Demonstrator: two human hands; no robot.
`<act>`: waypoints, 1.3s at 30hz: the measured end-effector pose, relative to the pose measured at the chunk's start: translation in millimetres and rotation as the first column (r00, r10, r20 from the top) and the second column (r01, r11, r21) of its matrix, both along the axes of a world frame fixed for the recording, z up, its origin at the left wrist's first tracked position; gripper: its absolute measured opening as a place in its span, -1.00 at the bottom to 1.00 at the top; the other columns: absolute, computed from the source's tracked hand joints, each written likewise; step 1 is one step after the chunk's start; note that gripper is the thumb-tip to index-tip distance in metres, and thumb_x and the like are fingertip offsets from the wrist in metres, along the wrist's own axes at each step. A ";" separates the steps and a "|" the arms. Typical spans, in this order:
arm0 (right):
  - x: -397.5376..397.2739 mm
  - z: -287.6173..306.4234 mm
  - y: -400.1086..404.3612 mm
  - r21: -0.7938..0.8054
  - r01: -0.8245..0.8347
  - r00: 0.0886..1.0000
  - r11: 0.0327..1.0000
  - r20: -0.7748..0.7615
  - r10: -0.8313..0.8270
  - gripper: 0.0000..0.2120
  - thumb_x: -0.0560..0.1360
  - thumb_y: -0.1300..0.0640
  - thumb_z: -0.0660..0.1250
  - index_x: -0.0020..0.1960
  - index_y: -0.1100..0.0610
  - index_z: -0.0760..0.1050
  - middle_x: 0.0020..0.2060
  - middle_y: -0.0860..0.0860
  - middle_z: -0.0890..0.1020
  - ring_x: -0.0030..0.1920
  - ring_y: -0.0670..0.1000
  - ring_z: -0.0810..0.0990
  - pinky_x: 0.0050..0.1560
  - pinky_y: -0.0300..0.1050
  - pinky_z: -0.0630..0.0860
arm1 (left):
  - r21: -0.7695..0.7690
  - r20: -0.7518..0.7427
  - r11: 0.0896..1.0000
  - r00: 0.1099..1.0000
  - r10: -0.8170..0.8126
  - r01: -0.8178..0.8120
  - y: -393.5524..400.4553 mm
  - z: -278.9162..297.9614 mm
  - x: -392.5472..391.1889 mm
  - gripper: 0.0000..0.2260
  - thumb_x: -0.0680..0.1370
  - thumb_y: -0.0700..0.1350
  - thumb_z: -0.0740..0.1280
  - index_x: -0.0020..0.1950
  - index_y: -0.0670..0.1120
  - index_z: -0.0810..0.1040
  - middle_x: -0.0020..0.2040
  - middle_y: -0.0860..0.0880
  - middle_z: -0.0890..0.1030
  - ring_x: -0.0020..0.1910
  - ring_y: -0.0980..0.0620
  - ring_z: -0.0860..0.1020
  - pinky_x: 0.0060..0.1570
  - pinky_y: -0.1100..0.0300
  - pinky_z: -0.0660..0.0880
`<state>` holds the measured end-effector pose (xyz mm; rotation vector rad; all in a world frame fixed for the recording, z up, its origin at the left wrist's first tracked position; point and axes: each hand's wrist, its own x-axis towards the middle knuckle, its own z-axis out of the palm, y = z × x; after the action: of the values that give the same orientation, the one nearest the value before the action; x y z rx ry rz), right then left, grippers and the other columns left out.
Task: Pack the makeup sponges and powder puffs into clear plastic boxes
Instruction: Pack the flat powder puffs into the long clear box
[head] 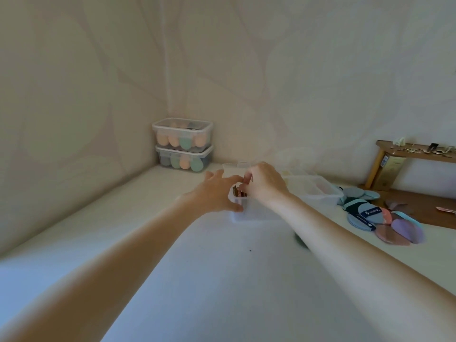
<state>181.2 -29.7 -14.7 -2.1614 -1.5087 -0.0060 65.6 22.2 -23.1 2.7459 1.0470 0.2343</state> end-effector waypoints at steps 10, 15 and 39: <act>54.5 47.5 -64.0 -0.347 -0.028 0.998 0.937 -0.054 0.010 -0.88 0.46 0.26 0.30 -0.11 0.28 0.60 -0.27 0.11 0.64 -0.31 0.02 0.57 -0.31 -0.20 0.52 | 0.051 0.002 0.994 0.995 -0.099 0.099 -6.7 9.0 12.3 -0.44 0.47 -0.06 0.40 0.41 -0.06 0.28 0.40 -0.03 0.37 0.35 -0.02 0.33 0.28 0.14 0.29; 65.8 29.2 -84.5 -0.589 0.084 0.991 0.804 0.136 -0.003 -0.77 0.52 0.30 0.26 0.16 0.26 0.52 -0.31 0.08 0.54 -0.26 0.06 0.56 -0.21 -0.14 0.58 | 0.056 -0.030 0.993 0.994 -0.104 0.105 -14.4 8.0 19.9 -0.56 0.49 -0.07 0.37 0.34 -0.03 0.36 0.32 -0.01 0.43 0.24 -0.02 0.44 0.22 0.13 0.34; 27.0 24.8 -25.0 0.143 0.027 0.985 0.989 -0.174 -0.002 -0.81 0.40 0.31 0.36 -0.04 0.18 0.41 -0.12 0.09 0.55 -0.12 0.11 0.54 -0.30 -0.16 0.39 | 0.052 0.033 0.989 0.989 -0.141 0.140 -5.8 3.2 7.7 -0.36 0.48 -0.09 0.39 0.48 -0.03 0.15 0.41 -0.06 0.39 0.33 -0.03 0.43 0.29 0.13 0.37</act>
<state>208.2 -54.7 10.2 -2.0034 -1.3517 0.0640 73.4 16.4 -19.9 2.8335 0.8452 0.2915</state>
